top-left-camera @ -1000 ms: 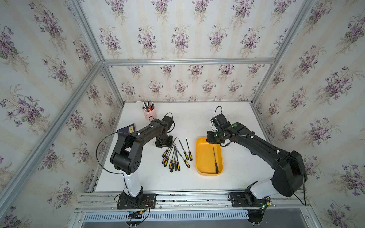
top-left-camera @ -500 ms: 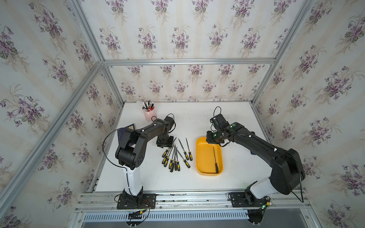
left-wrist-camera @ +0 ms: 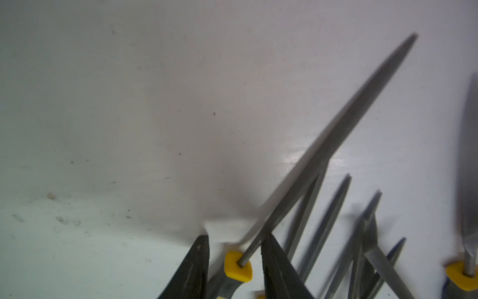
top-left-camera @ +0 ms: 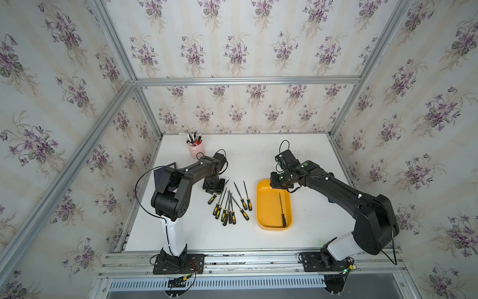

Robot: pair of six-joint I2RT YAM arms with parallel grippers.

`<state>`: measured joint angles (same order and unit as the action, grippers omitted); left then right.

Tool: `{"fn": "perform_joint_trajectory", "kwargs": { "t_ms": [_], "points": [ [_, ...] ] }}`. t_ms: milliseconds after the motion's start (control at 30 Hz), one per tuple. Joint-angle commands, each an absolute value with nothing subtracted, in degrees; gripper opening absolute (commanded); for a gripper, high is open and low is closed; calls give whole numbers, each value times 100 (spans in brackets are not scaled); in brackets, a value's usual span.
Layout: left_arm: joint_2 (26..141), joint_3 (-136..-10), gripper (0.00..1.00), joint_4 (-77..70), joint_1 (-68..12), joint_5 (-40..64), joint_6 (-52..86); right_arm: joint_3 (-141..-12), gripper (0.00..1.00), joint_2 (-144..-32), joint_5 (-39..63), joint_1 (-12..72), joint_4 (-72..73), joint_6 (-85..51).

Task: Put the file tool into the storage box
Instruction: Pick up the file tool from the center of the board.

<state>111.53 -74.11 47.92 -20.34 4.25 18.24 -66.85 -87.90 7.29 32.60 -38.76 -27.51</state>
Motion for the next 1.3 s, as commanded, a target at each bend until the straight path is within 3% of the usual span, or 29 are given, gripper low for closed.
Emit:
{"fn": "perform_joint_trajectory", "kwargs": {
  "t_ms": [0, 233, 667, 900, 1267],
  "points": [
    [11170, -7413, 32, 4762, -2028, 403, 1681, -6725, 19, -8828, 722, 3269, -3831, -2815],
    [11229, -7479, 15, 4780, -2022, 489, 1565, -6717, 18, -8875, 729, 3304, -3819, -2837],
    [10998, -7626, 0, 4982, -1966, 430, 1371, -6731, 17, -8909, 765, 3331, -3748, -2891],
    [10505, -7880, 0, 5325, -1921, 657, 1292, -6863, 17, -8886, 976, 3331, -3583, -3021],
    [9144, -8463, 0, 5495, -1898, 2996, 1915, -7053, 24, -8512, 2333, 3164, -2310, -3481]
  ]
}}
